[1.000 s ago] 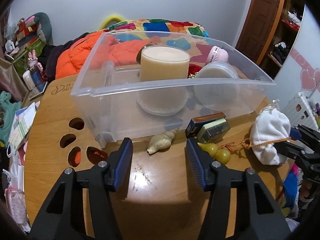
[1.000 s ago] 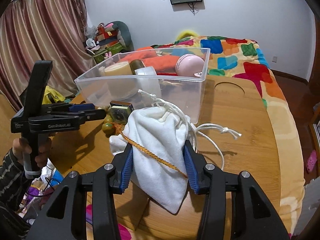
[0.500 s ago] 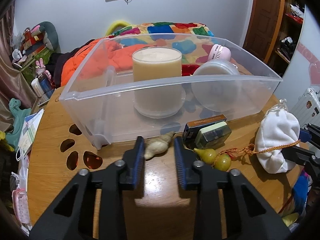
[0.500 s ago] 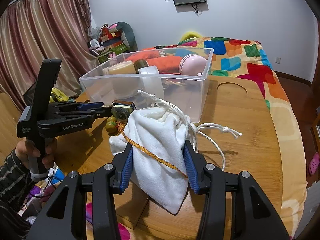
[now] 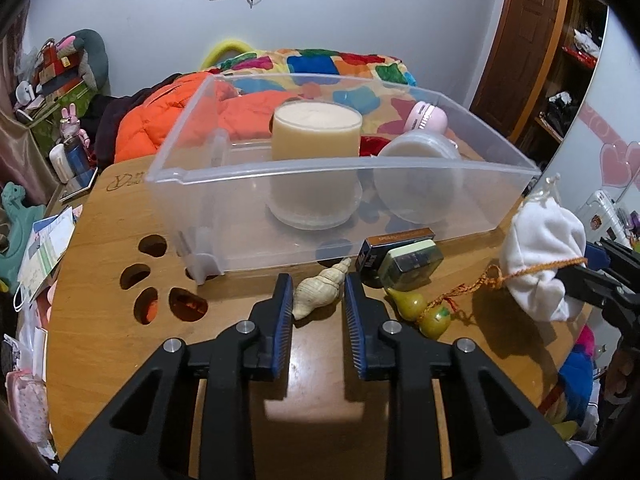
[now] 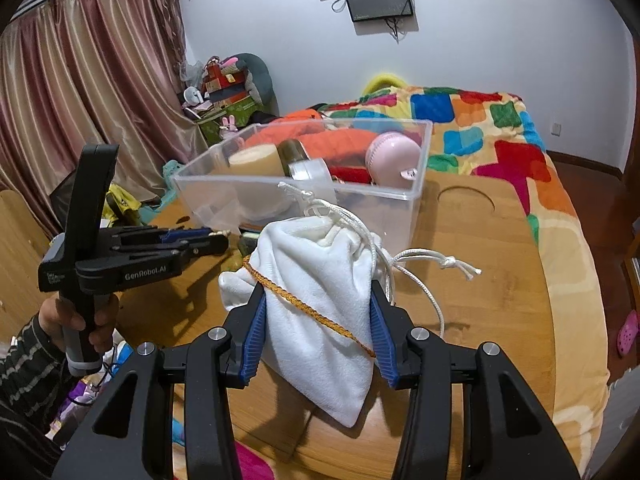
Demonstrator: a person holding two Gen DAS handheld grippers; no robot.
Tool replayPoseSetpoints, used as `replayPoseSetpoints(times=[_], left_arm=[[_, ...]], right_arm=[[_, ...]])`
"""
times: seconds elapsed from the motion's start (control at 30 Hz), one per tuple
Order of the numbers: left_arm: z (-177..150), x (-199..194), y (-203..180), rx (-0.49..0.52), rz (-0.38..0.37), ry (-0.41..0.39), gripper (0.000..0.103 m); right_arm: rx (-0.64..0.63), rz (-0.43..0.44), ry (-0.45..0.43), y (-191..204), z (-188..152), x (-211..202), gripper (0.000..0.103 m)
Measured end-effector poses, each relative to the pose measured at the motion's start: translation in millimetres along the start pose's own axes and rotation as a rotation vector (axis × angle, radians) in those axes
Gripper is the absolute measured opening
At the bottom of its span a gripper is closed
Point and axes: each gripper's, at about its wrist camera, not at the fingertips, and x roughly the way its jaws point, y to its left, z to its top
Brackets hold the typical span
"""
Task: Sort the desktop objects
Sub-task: 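Lift the white pouch with the right gripper while the left grasps the spiral seashell, then carry the pouch and seashell over the clear box with both grippers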
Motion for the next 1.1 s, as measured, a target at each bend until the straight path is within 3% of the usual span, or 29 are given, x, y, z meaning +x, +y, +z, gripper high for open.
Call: replayPoseSetpoints(times=[0.57, 1.1], left_arm=[[8.7, -43.5, -10.3, 0.032, -0.048, -0.107, 0.026], [35.4, -60.3, -1.3, 0.060, -0.057, -0.143, 0.026]], right_arm=[[-0.067, -0.016, -0.080, 24.1, 36.5, -19.6, 0.043], [-0.107, -0.041, -0.128, 26.3, 74.3, -16.7, 0.043]])
